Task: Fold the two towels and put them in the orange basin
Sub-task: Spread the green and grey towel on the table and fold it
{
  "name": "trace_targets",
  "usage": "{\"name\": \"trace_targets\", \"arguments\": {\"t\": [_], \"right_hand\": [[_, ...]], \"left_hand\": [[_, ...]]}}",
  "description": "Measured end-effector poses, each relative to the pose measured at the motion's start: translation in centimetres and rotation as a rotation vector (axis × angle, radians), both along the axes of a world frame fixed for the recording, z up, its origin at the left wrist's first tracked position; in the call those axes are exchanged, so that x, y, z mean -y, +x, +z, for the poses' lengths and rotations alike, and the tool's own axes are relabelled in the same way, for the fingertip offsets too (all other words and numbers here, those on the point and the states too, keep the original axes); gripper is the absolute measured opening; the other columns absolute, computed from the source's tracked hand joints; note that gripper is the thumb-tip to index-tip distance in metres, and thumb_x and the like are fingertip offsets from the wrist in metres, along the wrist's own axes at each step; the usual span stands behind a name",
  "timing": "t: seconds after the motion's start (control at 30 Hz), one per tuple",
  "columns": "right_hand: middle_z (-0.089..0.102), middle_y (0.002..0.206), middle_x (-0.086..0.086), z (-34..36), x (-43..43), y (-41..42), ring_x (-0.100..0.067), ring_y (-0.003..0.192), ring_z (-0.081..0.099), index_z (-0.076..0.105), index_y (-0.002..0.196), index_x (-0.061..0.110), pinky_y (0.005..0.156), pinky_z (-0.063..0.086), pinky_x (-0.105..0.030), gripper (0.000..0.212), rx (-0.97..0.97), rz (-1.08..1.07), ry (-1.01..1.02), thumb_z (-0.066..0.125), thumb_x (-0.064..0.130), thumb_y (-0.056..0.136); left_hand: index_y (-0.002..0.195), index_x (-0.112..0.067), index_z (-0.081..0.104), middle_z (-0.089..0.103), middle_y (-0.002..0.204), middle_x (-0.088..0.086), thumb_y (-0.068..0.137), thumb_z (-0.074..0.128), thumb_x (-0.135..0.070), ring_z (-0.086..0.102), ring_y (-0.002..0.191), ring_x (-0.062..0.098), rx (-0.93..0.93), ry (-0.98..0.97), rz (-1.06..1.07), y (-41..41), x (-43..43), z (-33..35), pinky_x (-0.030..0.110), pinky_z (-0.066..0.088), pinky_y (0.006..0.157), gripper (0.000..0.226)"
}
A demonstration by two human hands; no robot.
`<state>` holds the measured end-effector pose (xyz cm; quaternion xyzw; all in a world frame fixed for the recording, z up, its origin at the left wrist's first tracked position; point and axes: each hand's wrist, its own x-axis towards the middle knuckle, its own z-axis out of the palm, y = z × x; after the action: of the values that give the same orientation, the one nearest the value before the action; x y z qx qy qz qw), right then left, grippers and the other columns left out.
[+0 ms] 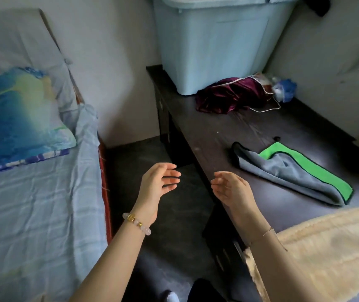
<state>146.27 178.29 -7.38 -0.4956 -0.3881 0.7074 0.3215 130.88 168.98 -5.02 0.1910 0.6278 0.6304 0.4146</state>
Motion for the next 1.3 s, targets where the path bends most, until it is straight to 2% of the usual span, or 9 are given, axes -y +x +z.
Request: {"name": "trace_targets", "arguments": {"t": [0.1,0.27,0.43,0.6,0.7,0.83,1.0,1.17,1.3], "right_hand": [[0.067,0.063,0.000,-0.5,-2.3,-0.3,-0.017,0.071,0.064,0.069,0.082,0.010,0.068,0.049,-0.026,0.024,-0.006,-0.091,-0.011,0.048,0.011,0.093],[0.065,0.060,0.002,-1.3,-6.0,-0.1,-0.015,0.067,0.063,0.067,0.082,0.010,0.070,0.049,-0.024,0.024,-0.012,-0.232,0.013,0.046,0.010,0.093],[0.063,0.055,0.006,-2.2,-11.3,0.2,-0.010,0.059,0.061,0.066,0.083,0.012,0.056,0.046,-0.017,0.021,-0.017,-0.357,-0.025,0.047,0.009,0.092],[0.064,0.054,0.005,-2.7,-16.1,0.2,-0.011,0.059,0.059,0.064,0.079,0.013,0.058,0.046,-0.020,0.019,-0.024,-0.476,-0.059,0.049,0.007,0.089],[0.063,0.055,0.005,-2.5,-19.0,0.6,-0.013,0.062,0.059,0.065,0.078,0.013,0.065,0.046,-0.022,0.019,-0.010,-0.528,-0.060,0.051,0.009,0.089],[0.059,0.063,-0.001,-2.2,-21.2,1.5,-0.009,0.054,0.056,0.064,0.077,0.012,0.056,0.046,-0.017,0.018,-0.011,-0.613,-0.068,0.051,0.007,0.088],[0.063,0.054,0.005,-2.7,-22.5,2.8,-0.010,0.058,0.056,0.064,0.076,0.013,0.065,0.044,-0.023,0.019,0.037,-0.739,-0.093,0.051,0.009,0.089],[0.061,0.055,0.005,-4.2,-23.0,3.0,-0.011,0.057,0.054,0.064,0.086,0.010,0.062,0.044,-0.021,0.012,0.047,-0.888,-0.125,0.053,0.007,0.088],[0.062,0.058,0.003,-4.6,-23.3,2.3,-0.010,0.057,0.055,0.067,0.085,0.012,0.061,0.045,-0.020,0.012,0.044,-1.039,-0.148,0.056,0.009,0.087]], "left_hand": [[0.092,-0.011,0.065,0.068,0.083,0.006,0.097,0.041,-0.016,0.065,0.080,0.018,0.022,-0.004,-0.093,-0.7,-3.4,-0.6,0.032,0.054,0.078,0.025],[0.096,-0.009,0.064,0.067,0.085,0.007,0.097,0.038,-0.015,0.065,0.080,0.018,0.034,-0.023,-0.230,-1.1,-9.2,-1.3,0.034,0.053,0.079,0.026],[0.097,-0.009,0.063,0.067,0.085,0.007,0.098,0.038,-0.015,0.064,0.079,0.017,0.002,-0.075,-0.352,-1.3,-15.7,-1.6,0.033,0.053,0.079,0.025],[0.092,-0.011,0.063,0.067,0.083,0.006,0.098,0.039,-0.015,0.064,0.078,0.016,-0.027,-0.119,-0.462,-1.6,-22.5,-1.3,0.035,0.053,0.082,0.025],[0.091,-0.011,0.063,0.067,0.083,0.006,0.097,0.039,-0.014,0.064,0.077,0.017,-0.025,-0.115,-0.511,-1.4,-26.2,-1.3,0.035,0.052,0.081,0.025],[0.091,-0.011,0.062,0.066,0.083,0.007,0.098,0.038,-0.013,0.063,0.078,0.018,-0.018,-0.122,-0.605,-0.7,-30.0,-1.6,0.033,0.052,0.078,0.026],[0.092,-0.010,0.062,0.067,0.082,0.006,0.098,0.038,-0.013,0.063,0.075,0.016,-0.034,-0.140,-0.777,0.8,-34.2,-2.3,0.030,0.051,0.074,0.025],[0.090,-0.008,0.061,0.066,0.078,0.006,0.098,0.039,-0.013,0.062,0.070,0.016,-0.039,-0.168,-0.976,1.8,-38.1,-3.5,0.026,0.050,0.067,0.024],[0.089,-0.008,0.062,0.067,0.078,0.007,0.098,0.039,-0.011,0.062,0.071,0.018,-0.053,-0.194,-1.133,1.2,-41.0,-4.3,0.028,0.050,0.068,0.025]]}}
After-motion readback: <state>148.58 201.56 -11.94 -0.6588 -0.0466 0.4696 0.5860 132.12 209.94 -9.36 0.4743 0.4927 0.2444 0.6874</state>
